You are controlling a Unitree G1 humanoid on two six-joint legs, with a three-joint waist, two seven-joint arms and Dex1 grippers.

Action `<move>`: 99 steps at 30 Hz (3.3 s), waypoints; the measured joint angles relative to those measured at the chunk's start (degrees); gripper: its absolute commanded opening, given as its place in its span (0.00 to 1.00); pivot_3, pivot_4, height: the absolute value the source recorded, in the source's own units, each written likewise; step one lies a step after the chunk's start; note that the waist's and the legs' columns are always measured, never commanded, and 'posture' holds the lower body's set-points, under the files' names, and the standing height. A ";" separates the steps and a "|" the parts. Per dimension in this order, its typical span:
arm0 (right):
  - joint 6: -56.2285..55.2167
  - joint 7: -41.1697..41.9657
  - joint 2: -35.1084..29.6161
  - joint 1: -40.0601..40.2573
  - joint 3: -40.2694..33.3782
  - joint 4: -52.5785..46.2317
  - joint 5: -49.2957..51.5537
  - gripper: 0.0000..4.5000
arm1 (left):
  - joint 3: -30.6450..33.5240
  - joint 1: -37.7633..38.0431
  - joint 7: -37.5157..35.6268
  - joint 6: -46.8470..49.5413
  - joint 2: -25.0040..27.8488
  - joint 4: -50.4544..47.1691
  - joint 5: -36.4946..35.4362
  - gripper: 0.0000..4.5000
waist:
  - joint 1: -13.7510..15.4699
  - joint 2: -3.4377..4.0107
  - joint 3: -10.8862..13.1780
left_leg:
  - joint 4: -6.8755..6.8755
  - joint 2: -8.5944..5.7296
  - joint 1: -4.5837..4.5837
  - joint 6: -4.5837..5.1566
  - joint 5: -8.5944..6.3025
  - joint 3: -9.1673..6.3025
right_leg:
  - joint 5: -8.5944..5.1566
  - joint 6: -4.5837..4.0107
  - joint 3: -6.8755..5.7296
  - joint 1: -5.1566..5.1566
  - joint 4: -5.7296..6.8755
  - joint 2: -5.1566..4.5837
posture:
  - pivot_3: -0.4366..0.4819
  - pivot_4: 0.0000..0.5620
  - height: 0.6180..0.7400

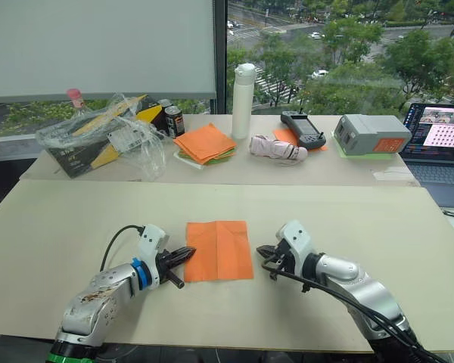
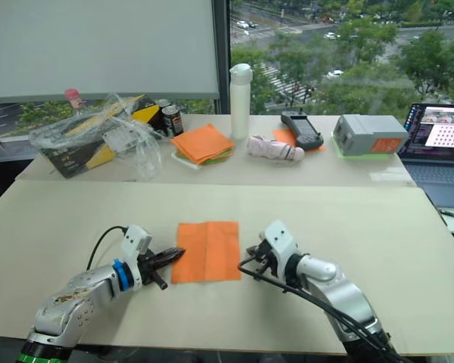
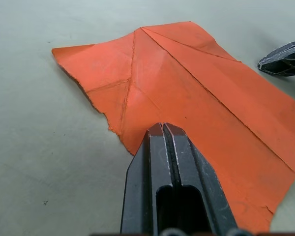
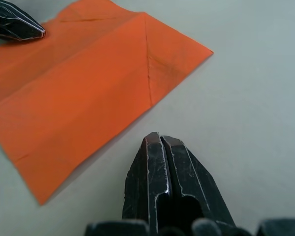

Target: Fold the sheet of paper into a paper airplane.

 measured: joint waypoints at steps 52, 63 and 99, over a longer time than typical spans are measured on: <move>-3.72 -2.34 6.74 -14.07 1.19 17.18 -8.88 0.01 | 0.14 0.07 0.34 -0.75 -2.57 -0.13 2.25 0.00 | -0.07 0.01 -0.01 | 0.00 0.00 0.05 -0.02 0.01 -0.01 | 0.00 0.00 0.00 0.01 0.07 -0.01 | 0.48 0.27 1.00; -3.55 1.83 8.62 -14.96 2.17 17.80 -8.62 0.01 | 0.18 0.48 1.08 -0.67 -2.57 -0.72 2.24 0.00 | -0.15 0.01 -0.01 | 0.00 0.00 0.06 -0.01 0.01 -0.02 | 0.00 0.00 0.00 0.00 0.08 0.00 | 0.48 0.27 1.00; 7.79 22.62 -11.60 -4.24 3.85 -2.74 6.20 0.01 | -0.14 0.57 0.89 -0.69 -2.62 -1.08 2.54 0.00 | 0.15 0.00 0.00 | 0.00 -0.02 -0.01 0.00 0.00 -0.01 | 0.00 0.00 -0.02 0.03 -0.05 -0.02 | 0.48 0.27 1.00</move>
